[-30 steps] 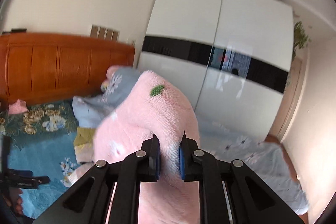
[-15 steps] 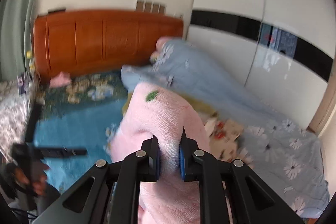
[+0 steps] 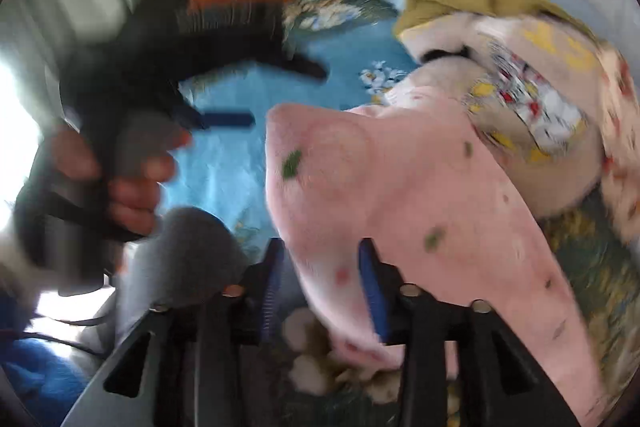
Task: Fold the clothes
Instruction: 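Grasp the pink garment edge with the left gripper while the right gripper holds it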
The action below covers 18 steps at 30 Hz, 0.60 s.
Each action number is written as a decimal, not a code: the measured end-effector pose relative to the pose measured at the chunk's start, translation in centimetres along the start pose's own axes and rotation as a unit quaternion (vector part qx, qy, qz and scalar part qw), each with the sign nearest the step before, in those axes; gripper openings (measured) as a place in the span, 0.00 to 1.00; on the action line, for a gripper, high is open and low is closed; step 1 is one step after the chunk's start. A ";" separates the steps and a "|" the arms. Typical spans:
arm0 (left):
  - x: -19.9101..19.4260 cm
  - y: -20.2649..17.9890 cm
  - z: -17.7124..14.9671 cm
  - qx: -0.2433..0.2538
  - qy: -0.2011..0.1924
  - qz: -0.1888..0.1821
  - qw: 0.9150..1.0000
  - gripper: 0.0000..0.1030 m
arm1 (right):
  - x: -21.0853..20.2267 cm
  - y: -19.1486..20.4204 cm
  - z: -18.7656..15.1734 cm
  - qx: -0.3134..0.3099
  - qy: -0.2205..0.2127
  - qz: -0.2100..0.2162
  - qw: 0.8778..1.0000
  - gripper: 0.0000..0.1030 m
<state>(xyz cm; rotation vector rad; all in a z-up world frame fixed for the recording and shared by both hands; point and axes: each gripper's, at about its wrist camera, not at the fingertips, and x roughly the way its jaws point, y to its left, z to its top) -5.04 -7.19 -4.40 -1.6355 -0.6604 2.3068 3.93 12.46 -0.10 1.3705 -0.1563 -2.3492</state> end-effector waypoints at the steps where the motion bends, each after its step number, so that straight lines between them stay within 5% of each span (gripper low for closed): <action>1: 0.5 -0.6 -0.1 0.008 0.009 0.004 1.000 0.98 | -1.2 -1.4 -0.8 0.029 -0.012 -0.001 0.999 0.53; 4: 2.2 -2.0 -0.4 0.036 0.034 0.024 0.998 0.98 | -3.4 -7.5 -3.9 0.148 -0.027 -0.061 0.987 0.54; 7: 3.2 -2.1 -1.2 0.034 0.053 0.024 0.998 0.86 | -3.2 -13.3 -6.7 0.291 -0.021 -0.105 0.951 0.54; 13: 3.4 -0.8 -2.1 -0.009 0.073 0.006 0.997 0.75 | -2.5 -18.2 -13.7 0.478 -0.039 -0.055 0.876 0.54; 18: 3.5 -0.9 -2.5 -0.024 0.088 -0.013 0.996 0.71 | -3.2 -18.5 -14.5 0.502 -0.071 -0.031 0.861 0.54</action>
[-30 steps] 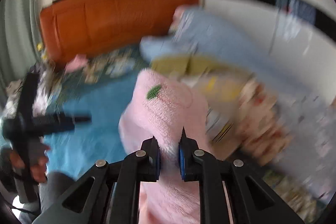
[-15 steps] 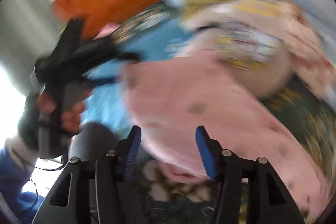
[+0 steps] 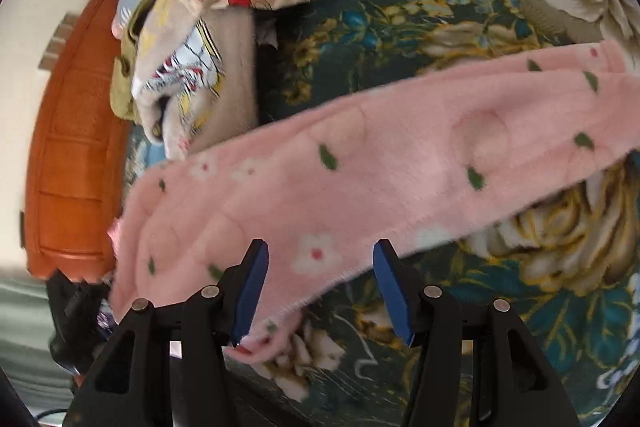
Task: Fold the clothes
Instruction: 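Grasp the pink garment edge with the left gripper while the right gripper holds it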
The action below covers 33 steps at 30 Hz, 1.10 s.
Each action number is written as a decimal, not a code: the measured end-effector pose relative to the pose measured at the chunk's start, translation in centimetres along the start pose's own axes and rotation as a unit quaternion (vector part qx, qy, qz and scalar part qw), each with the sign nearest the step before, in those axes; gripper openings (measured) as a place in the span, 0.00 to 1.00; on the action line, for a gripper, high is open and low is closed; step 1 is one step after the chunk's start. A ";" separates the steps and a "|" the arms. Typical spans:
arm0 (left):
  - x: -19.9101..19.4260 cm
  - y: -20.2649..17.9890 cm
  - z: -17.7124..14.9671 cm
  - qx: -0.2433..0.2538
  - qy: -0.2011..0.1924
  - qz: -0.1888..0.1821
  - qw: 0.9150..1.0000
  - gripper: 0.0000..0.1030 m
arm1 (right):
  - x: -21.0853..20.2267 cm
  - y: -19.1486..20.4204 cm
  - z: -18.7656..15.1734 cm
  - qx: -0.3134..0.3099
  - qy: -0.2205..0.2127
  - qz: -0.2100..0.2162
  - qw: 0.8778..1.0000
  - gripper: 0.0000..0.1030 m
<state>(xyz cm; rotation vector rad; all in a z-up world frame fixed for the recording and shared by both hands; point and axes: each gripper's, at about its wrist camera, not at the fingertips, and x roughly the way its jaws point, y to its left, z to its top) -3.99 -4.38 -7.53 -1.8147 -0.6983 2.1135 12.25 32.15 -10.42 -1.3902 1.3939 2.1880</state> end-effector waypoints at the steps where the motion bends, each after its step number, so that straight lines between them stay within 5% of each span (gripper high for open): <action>1: 0.1 0.1 -0.1 -0.005 0.001 -0.001 1.000 0.71 | 0.5 0.3 0.6 0.008 -0.005 0.008 1.000 0.54; 5: -0.2 -0.1 -0.6 0.001 -0.004 0.006 1.000 0.69 | 3.0 1.2 2.3 0.044 -0.002 0.028 0.999 0.55; 9: -0.9 -0.8 -0.7 0.026 -0.015 0.019 0.999 0.49 | 5.5 1.4 3.2 0.084 0.020 0.015 0.996 0.55; 11: -1.5 -1.5 -0.7 0.044 -0.022 0.019 0.999 0.37 | 6.2 1.5 3.4 0.100 0.030 -0.003 0.995 0.37; 12: -1.7 -1.9 -0.6 0.053 -0.025 0.018 0.998 0.35 | 6.0 1.6 3.5 0.099 0.030 -0.013 0.995 0.07; 14: -2.4 -2.9 -0.7 0.073 -0.034 0.008 0.997 0.30 | 5.3 2.0 3.7 0.092 0.024 -0.031 0.995 0.06; 20: -4.5 -8.3 -2.3 0.164 -0.048 -0.087 0.982 0.27 | -6.1 5.6 6.3 -0.033 -0.133 -0.048 0.989 0.06; 26: -3.6 -13.9 -5.4 0.269 -0.002 -0.134 0.954 0.36 | -18.1 6.4 5.1 -0.114 -0.286 -0.101 0.946 0.06; 29: -2.5 -13.4 -5.3 0.264 0.024 -0.127 0.956 0.43 | -17.6 3.1 3.7 -0.126 -0.257 -0.194 0.938 0.06; 33: -2.0 -10.7 -2.3 0.191 0.014 -0.080 0.978 0.45 | -13.1 -5.6 0.3 -0.052 -0.143 -0.284 0.947 0.06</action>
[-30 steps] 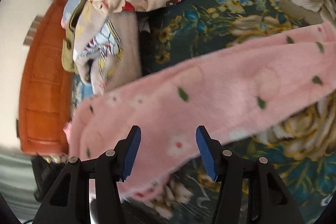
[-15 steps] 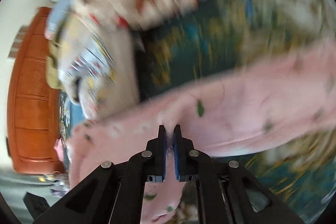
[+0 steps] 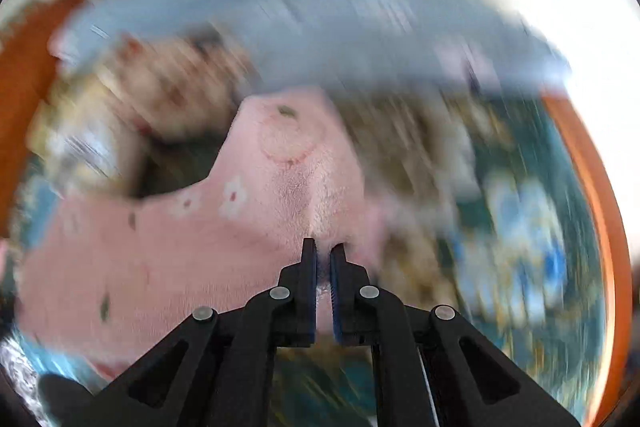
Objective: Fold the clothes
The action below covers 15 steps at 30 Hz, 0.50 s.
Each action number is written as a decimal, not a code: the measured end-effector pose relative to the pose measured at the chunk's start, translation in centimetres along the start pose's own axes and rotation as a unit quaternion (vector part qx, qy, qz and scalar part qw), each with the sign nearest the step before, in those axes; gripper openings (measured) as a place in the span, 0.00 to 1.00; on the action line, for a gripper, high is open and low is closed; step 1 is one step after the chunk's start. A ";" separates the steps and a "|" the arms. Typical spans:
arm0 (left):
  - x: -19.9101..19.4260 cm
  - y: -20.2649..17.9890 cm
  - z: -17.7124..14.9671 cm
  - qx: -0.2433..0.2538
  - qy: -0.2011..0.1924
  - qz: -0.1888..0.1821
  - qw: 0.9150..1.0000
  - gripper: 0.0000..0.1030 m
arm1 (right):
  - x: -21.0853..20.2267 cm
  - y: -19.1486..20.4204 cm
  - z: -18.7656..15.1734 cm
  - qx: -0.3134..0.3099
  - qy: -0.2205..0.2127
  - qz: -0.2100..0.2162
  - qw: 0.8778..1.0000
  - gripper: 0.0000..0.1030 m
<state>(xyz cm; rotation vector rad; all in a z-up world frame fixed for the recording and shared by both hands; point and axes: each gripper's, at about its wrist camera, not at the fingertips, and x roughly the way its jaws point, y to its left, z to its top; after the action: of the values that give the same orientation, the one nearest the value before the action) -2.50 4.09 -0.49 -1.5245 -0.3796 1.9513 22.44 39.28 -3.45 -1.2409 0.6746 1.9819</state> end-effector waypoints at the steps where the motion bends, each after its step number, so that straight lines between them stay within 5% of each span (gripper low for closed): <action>1: 0.0 1.2 0.7 -0.028 -0.004 0.018 0.999 0.48 | 1.6 -1.4 -1.6 0.013 0.031 -0.017 0.999 0.06; 4: 0.2 4.9 2.4 -0.114 -0.015 0.073 0.991 0.53 | 4.5 -5.0 -4.9 0.046 0.088 -0.052 0.994 0.05; 6: 0.6 6.7 3.0 -0.162 -0.012 0.065 0.985 0.57 | 5.5 -6.0 -6.0 0.040 0.105 -0.074 0.991 0.05; 13: 2.8 6.2 4.5 -0.179 -0.008 0.073 0.981 0.64 | 4.3 -6.0 -5.4 0.042 0.110 -0.040 0.992 0.07; 15: 3.4 5.9 4.9 -0.172 -0.012 0.089 0.981 0.65 | 2.6 -5.9 -4.2 0.054 0.097 -0.037 0.993 0.14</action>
<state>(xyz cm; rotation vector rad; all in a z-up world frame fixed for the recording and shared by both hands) -9.32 2.44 -5.05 -1.8062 -0.6385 2.1250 28.52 40.68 -7.94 -1.3834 0.8076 1.7574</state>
